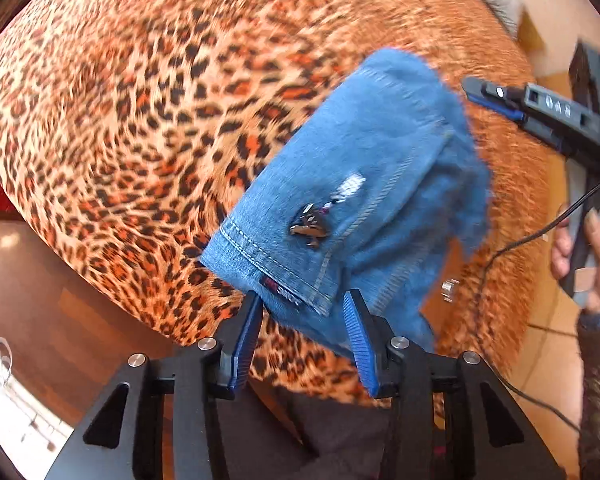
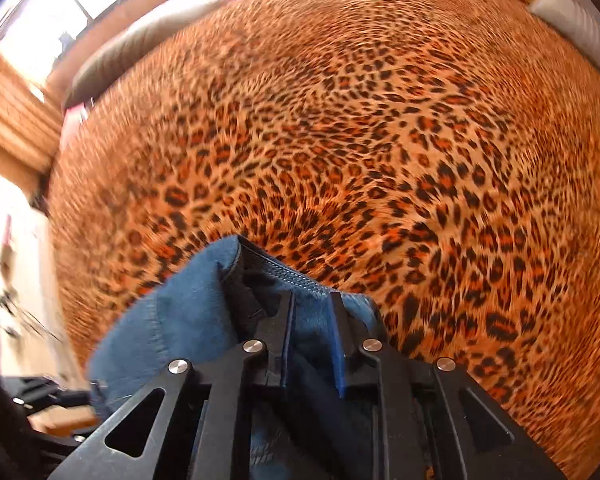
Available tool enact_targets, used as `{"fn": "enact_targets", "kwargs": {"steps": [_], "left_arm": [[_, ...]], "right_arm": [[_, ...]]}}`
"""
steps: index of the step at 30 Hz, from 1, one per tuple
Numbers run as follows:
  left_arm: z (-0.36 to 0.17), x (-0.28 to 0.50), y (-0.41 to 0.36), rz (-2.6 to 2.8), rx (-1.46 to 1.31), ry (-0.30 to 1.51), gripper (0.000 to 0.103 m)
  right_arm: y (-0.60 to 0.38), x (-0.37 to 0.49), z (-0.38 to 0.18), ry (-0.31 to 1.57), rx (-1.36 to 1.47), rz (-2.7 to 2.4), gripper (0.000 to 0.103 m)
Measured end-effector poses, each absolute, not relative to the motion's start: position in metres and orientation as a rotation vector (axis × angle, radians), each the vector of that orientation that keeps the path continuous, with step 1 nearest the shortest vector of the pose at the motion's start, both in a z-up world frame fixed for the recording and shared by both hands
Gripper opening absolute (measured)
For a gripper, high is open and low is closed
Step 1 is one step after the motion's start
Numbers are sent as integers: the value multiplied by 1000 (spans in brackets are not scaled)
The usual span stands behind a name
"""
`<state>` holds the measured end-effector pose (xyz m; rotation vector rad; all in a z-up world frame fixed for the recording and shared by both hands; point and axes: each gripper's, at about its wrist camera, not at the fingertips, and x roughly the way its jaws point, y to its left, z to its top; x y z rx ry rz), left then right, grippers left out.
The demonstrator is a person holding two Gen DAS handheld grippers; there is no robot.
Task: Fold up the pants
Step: 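Lift the jeans with both tools and fold them in half again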
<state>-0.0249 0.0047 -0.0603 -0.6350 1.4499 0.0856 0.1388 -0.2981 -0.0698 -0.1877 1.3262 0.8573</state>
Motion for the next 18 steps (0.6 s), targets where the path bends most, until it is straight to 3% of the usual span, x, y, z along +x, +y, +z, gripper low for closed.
{"fn": "enact_targets", "kwargs": {"steps": [4, 5, 8, 14, 15, 16, 17, 18], "left_arm": [[-19, 12, 19, 36, -488, 1365, 63], [-16, 21, 18, 27, -450, 1353, 70], [-5, 78, -4, -26, -387, 1380, 70], [-46, 163, 1, -139, -374, 1539, 68], [-49, 168, 0, -168, -399, 1552, 67], [-54, 175, -2, -200, -404, 1560, 57], [-55, 181, -5, -230, -389, 1565, 37], [-58, 188, -9, -261, -354, 1563, 28]], "right_arm": [[-376, 139, -55, 1362, 82, 821, 65], [-392, 132, -58, 1376, 110, 789, 66], [-431, 104, -81, 1430, 222, 692, 66], [-439, 61, -130, 1482, 486, 529, 66], [-435, 57, -130, 1450, 502, 515, 59], [-427, 56, -124, 1418, 462, 498, 41], [-421, 55, -118, 1404, 420, 475, 37], [-415, 55, -107, 1367, 407, 454, 31]]}}
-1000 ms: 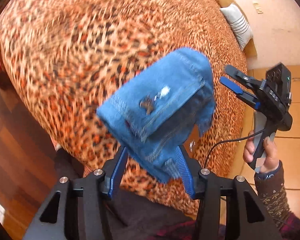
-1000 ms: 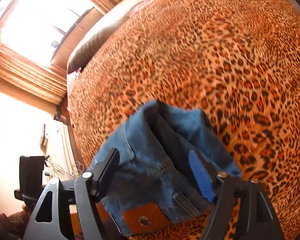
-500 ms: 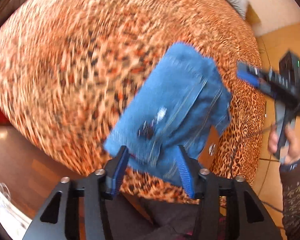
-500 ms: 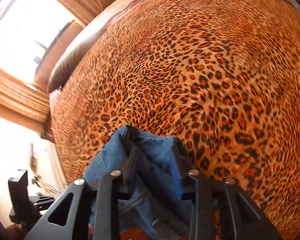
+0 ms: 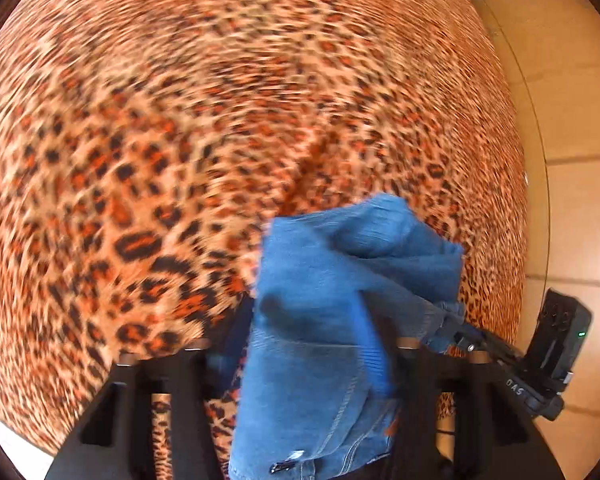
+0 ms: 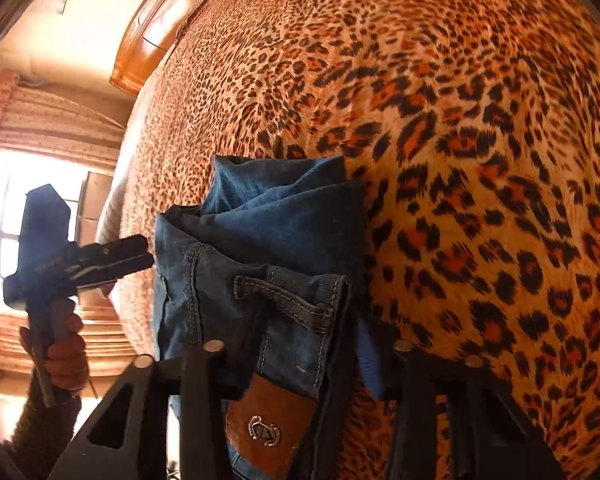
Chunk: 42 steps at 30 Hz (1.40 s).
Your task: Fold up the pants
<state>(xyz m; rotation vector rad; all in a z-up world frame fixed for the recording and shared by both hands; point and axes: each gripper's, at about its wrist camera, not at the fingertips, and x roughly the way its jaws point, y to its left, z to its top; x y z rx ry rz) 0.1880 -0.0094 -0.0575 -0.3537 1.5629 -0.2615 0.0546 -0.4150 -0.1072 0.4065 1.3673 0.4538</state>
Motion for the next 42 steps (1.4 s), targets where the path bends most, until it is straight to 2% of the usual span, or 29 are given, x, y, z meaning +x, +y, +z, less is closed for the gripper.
{"fn": "enact_targets", "kwargs": {"steps": [1, 3, 5, 7, 10, 11, 12, 13, 14, 20, 22, 23, 24, 26, 29, 31, 32, 35, 36, 39, 42], "left_arm": [[-55, 194, -18, -275, -297, 1548, 23], [-66, 207, -30, -273, -203, 1533, 24], [-74, 212, -42, -273, -131, 1551, 23], [-68, 214, -46, -279, -87, 1548, 21], [-48, 215, -35, -321, -103, 1500, 21], [-39, 210, -28, -339, -109, 1492, 25], [-35, 204, -22, -361, -113, 1496, 28], [-30, 193, -15, -390, -125, 1497, 36], [-28, 183, -11, -412, -129, 1496, 43], [-49, 86, -13, -512, 3, 1577, 45], [-71, 63, -26, -486, 129, 1581, 46], [-75, 53, -29, -485, 139, 1560, 52], [-75, 51, -31, -483, 144, 1561, 52], [-66, 57, -30, -472, 111, 1576, 38], [-45, 84, -15, -463, -43, 1579, 37], [-27, 112, -8, -411, -86, 1500, 39], [-24, 124, -7, -397, -112, 1478, 44], [-24, 160, -18, -368, -185, 1461, 49], [-28, 170, -25, -351, -184, 1461, 49], [-60, 182, -52, -268, -120, 1482, 47], [-68, 186, -65, -222, -91, 1503, 46]], "right_arm": [[-411, 52, -96, 1332, 401, 437, 24], [-410, 50, -85, 1269, 384, 373, 22], [-414, 56, -106, 1322, 332, 249, 22], [-418, 55, -120, 1345, 396, 201, 25], [-428, 42, -88, 1269, 483, 162, 34], [-436, 32, -75, 1242, 505, 160, 38], [-439, 24, -64, 1223, 528, 161, 49], [-440, 14, -56, 1217, 556, 174, 57], [-437, 1, -52, 1224, 576, 192, 58], [-390, -67, -64, 1345, 425, 254, 58], [-374, -80, -84, 1418, 287, 253, 54], [-366, -83, -95, 1436, 194, 255, 54], [-362, -85, -97, 1422, 149, 272, 54], [-359, -80, -89, 1445, 119, 297, 54], [-377, -55, -61, 1358, 264, 317, 57], [-400, -34, -49, 1290, 411, 296, 67], [-408, -18, -49, 1261, 470, 270, 67], [-409, 20, -58, 1248, 549, 267, 67], [-407, 28, -63, 1255, 544, 265, 67], [-395, 50, -83, 1305, 411, 198, 51], [-390, 60, -98, 1341, 358, 181, 54]]}}
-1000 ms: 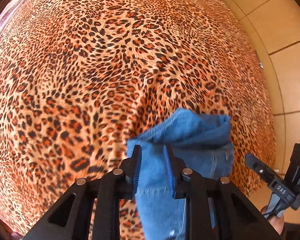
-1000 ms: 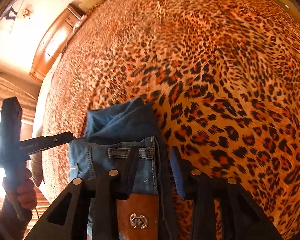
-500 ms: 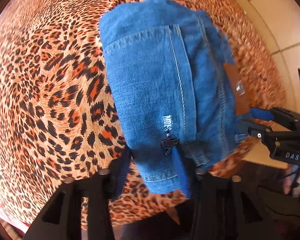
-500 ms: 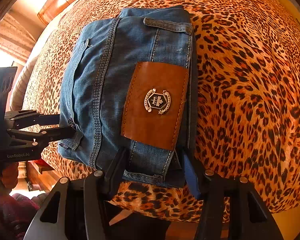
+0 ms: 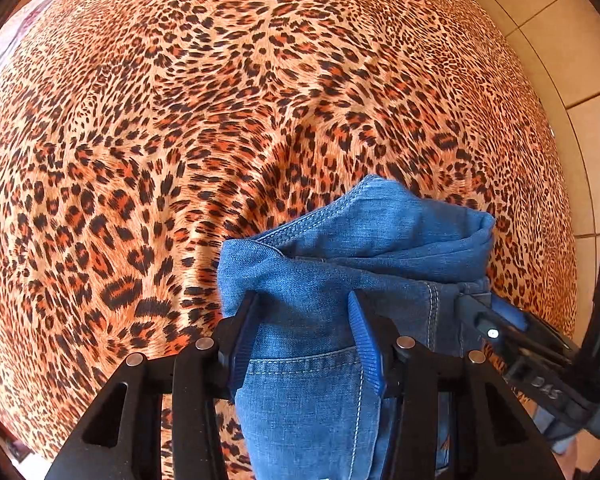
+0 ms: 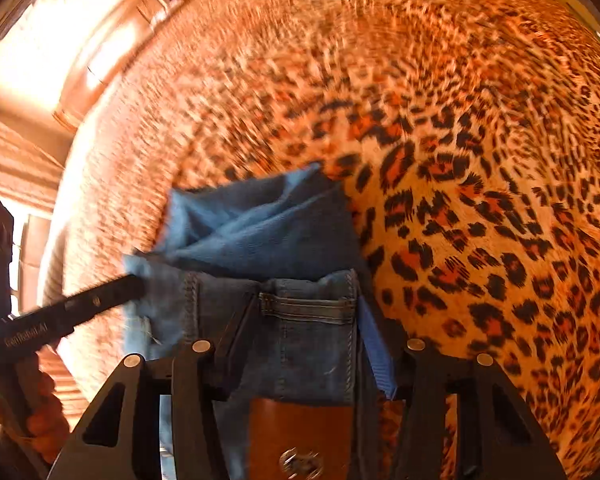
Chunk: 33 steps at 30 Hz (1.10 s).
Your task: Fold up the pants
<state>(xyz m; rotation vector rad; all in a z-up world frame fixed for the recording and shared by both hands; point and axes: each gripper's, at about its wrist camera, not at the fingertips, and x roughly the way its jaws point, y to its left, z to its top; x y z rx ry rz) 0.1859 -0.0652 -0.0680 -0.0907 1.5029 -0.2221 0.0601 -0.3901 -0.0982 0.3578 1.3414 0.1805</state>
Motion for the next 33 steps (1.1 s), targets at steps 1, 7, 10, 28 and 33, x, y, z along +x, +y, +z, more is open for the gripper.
{"fn": "enact_targets", "kwargs": {"steps": [1, 7, 10, 28, 33], "left_arm": [[-62, 184, -64, -243, -96, 1495, 45], [-52, 163, -17, -287, -268, 1518, 50], [-62, 164, -2, -254, -326, 1546, 50], [-111, 196, -6, -178, -437, 1590, 28], [-79, 177, 12, -247, -426, 1566, 40]], "right_arm": [[-394, 60, -93, 1341, 405, 193, 58], [-438, 41, -87, 1330, 575, 243, 66], [-442, 29, -98, 1351, 569, 219, 67], [-381, 87, -107, 1391, 198, 187, 16], [-407, 75, -95, 1343, 421, 231, 46]]}}
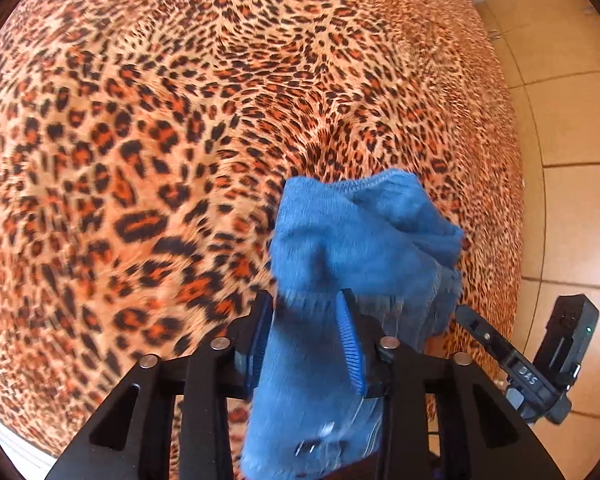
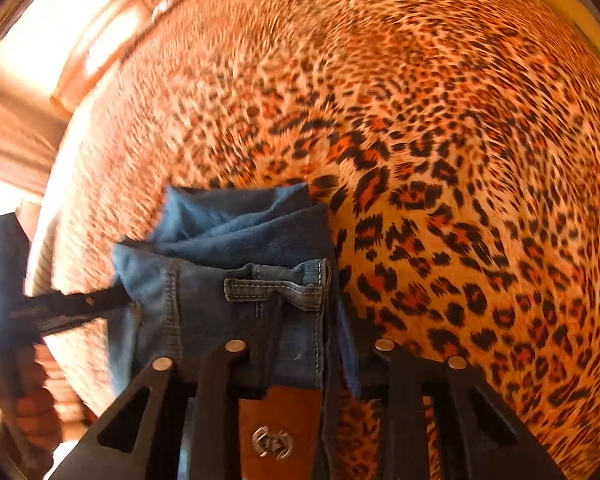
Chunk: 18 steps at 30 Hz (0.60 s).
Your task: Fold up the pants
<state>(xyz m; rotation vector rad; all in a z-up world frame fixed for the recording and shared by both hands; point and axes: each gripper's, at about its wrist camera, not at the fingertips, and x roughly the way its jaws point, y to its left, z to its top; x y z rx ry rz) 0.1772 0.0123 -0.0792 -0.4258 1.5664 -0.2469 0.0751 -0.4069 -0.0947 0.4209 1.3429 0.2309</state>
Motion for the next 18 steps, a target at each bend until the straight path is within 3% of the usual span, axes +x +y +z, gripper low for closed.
{"fn": "enact_targets", "kwargs": {"steps": [1, 2, 4, 6, 7, 8, 12, 15, 16, 18], "left_arm": [[-72, 168, 15, -260, -422, 1568, 51], [-67, 157, 16, -267, -426, 1569, 59], [-66, 137, 16, -292, -423, 1591, 60], [-66, 117, 5, -326, -361, 1633, 50], [-70, 109, -3, -335, -302, 1638, 39], [-72, 103, -11, -322, -210, 1617, 39], [-63, 99, -17, -332, -122, 1597, 37], [-38, 108, -8, -320, -118, 1491, 37], [-31, 111, -7, -307, -98, 1455, 39], [-19, 117, -5, -281, -50, 1401, 47]], "right_arm": [[-411, 63, -93, 1355, 464, 257, 58], [-413, 51, -94, 1370, 482, 267, 63], [-405, 33, -98, 1423, 510, 293, 65], [-389, 17, -108, 1465, 476, 320, 64], [-380, 11, -110, 1468, 397, 326, 48], [-370, 6, -107, 1440, 296, 343, 35], [-379, 1, -112, 1473, 293, 310, 28], [-403, 5, -89, 1386, 434, 312, 39], [-416, 10, -85, 1352, 529, 302, 56], [-431, 19, -83, 1309, 608, 250, 76]]}}
